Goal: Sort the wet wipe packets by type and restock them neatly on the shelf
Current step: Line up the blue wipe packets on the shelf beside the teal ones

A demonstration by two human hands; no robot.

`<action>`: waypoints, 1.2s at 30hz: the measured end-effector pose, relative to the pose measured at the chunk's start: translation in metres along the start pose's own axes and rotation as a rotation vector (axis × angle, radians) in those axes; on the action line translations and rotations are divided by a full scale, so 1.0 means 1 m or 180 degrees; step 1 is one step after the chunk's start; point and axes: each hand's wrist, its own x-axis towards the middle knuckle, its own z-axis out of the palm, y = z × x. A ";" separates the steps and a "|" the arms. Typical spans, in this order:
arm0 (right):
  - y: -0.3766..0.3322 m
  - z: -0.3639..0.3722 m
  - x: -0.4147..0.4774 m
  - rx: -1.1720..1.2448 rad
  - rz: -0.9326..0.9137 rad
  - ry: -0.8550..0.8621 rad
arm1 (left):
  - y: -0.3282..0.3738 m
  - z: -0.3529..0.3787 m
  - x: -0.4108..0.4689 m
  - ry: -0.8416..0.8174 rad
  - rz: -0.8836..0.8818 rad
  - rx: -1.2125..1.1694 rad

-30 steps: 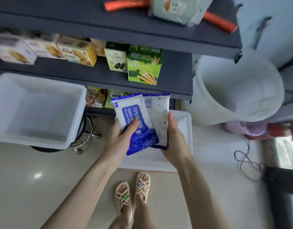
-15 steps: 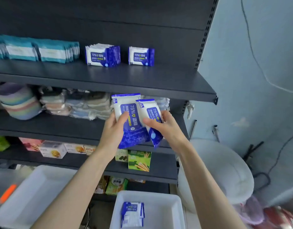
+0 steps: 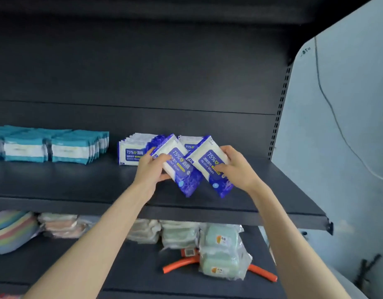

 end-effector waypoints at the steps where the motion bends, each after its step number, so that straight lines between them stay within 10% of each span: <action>1: 0.002 0.001 0.016 -0.0179 0.0019 0.0051 | -0.004 -0.001 0.022 -0.0009 -0.0024 0.0128; 18: 0.054 0.014 0.158 -0.1459 0.0473 0.0217 | -0.077 0.028 0.202 -0.0439 0.0533 0.2318; 36: 0.056 0.051 0.187 -0.1536 -0.0162 -0.0061 | -0.080 0.024 0.188 -0.0559 0.0395 0.2656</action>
